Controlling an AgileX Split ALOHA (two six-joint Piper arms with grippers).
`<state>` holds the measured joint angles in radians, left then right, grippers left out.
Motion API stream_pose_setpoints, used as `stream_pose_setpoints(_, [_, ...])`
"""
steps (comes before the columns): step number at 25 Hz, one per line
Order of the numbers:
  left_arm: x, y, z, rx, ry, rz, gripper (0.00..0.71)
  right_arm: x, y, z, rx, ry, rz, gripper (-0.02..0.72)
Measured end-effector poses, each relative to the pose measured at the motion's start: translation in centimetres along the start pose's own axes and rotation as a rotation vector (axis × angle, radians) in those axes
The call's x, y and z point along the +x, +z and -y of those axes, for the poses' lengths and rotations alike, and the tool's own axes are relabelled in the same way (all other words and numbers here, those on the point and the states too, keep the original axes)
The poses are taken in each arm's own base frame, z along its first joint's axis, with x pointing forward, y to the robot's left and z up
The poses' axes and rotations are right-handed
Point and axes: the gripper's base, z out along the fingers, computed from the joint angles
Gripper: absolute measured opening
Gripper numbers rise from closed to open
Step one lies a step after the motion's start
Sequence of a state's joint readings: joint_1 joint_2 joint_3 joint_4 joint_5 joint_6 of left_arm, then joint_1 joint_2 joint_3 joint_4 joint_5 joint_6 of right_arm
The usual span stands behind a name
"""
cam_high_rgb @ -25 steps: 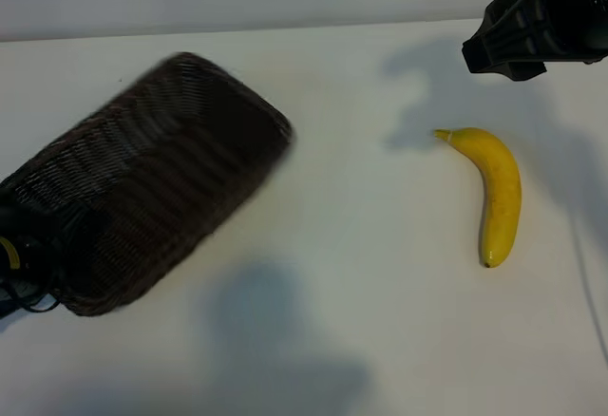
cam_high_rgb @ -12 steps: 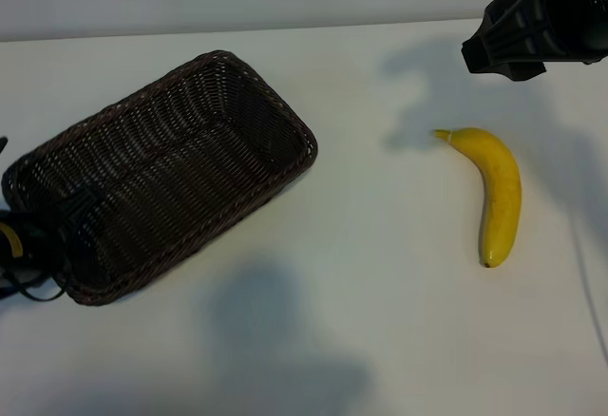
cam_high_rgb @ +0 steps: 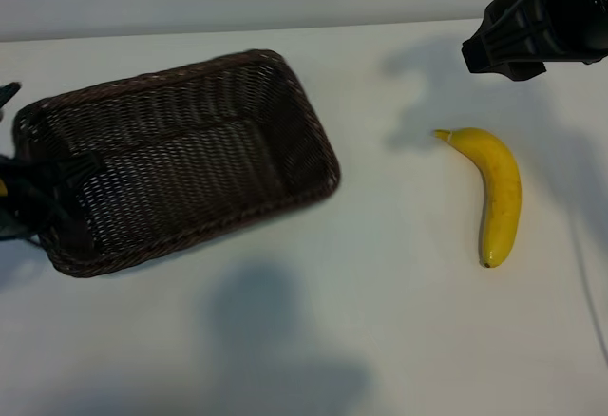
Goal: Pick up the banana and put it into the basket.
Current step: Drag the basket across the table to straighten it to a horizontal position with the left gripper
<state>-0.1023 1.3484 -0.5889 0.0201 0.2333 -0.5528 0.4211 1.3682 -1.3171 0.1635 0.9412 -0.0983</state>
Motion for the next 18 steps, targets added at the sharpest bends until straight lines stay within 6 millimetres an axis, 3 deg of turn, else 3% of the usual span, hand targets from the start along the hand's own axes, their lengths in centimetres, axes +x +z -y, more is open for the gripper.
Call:
stream_pose_setpoints(7, [-2.9, -0.5, 3.3, 0.160, 0.114, -0.006, 0.165, 0.0, 0.0, 0.0, 0.000, 0.000, 0.000, 0.542])
stream_pose_setpoints(18, [-3.2, 5.4, 4.6, 0.210, 0.200, -0.160, 0.165, 0.0, 0.0, 0.0, -0.001, 0.002, 0.000, 0.542])
